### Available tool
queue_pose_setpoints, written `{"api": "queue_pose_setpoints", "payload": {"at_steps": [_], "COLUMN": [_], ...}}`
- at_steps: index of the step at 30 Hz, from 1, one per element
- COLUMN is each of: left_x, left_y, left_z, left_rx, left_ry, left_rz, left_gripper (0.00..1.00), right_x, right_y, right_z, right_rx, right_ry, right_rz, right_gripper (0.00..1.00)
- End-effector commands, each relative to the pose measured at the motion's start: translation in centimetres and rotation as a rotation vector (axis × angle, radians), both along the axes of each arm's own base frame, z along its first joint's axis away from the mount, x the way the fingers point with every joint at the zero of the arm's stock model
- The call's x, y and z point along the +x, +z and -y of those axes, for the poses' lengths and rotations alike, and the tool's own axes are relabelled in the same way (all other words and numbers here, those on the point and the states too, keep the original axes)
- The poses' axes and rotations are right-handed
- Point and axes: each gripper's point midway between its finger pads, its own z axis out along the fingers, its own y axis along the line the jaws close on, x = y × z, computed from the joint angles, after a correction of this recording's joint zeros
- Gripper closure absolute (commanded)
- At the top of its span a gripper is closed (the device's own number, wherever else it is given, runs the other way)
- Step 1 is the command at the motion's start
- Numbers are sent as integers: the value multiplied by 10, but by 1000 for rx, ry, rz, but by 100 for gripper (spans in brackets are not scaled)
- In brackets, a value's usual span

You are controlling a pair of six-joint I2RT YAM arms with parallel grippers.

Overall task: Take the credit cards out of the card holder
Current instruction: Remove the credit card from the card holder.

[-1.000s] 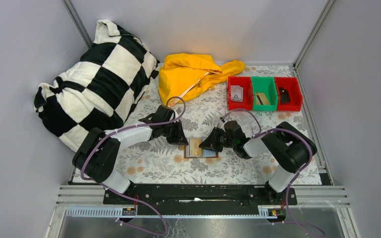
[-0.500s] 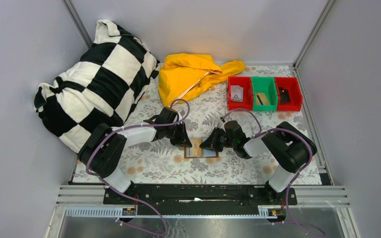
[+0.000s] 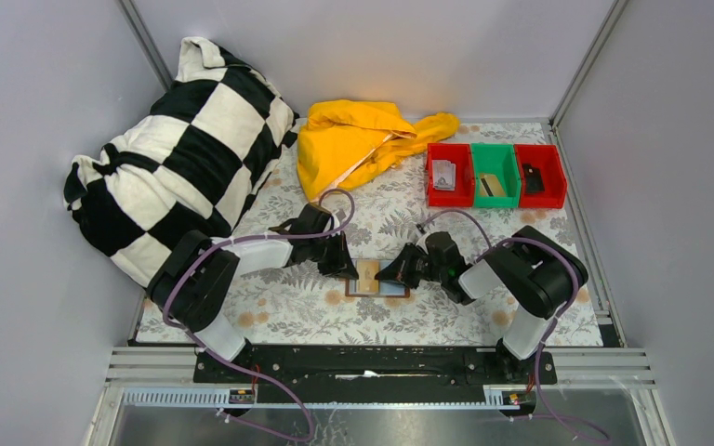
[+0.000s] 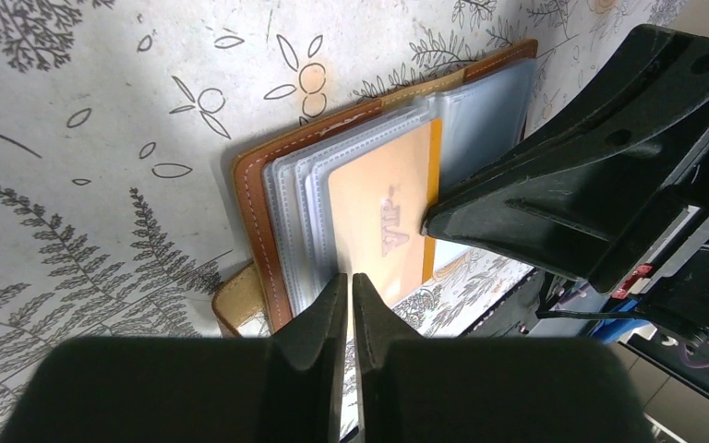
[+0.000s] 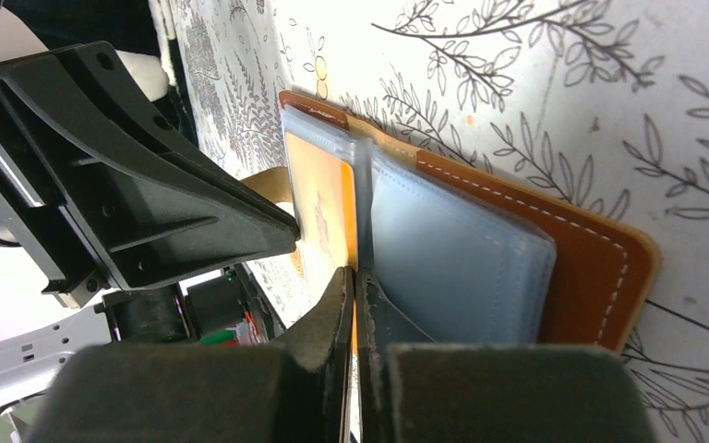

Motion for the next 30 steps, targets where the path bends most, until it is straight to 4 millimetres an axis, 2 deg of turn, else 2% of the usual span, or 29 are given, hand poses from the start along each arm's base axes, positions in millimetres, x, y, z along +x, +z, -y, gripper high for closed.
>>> {"api": "queue_pose_setpoints", "payload": {"at_steps": [1,6,13,16,19,23,29,30], "left_x": [-5,-7,-1,-1,-1,-2,-2,-2], "left_y": [-16,-27,-28,-26,-26,-28,-29,-29], "left_z": [-4,-9,-7,-8,-7,-8,-8,-8], "left_rx": [14,25,41,43,43,48,49,51], "left_ry": [6,36,44,39,29,24,25,26], "left_rz": [-27,-59,-63,-59,-57,-63,-70,-69], "left_gripper": [90,92,93,93,93,93,93,93], "right_x": [1,1,-1,-1,2,3,2,2], "right_y": [2,7,3,3,4,6,5,5], "right_z": [7,15,21,21,19,17,16,18], "right_rx": [8,-4,-1,3,16,43,48,45], "right_ry": [-17,-28,-30,-27,-33,-37,-32,-40], "right_rz": [15,32,20,20,17,12,9,12], "right_gripper": [100,100,88,75,72,78,100,100]}}
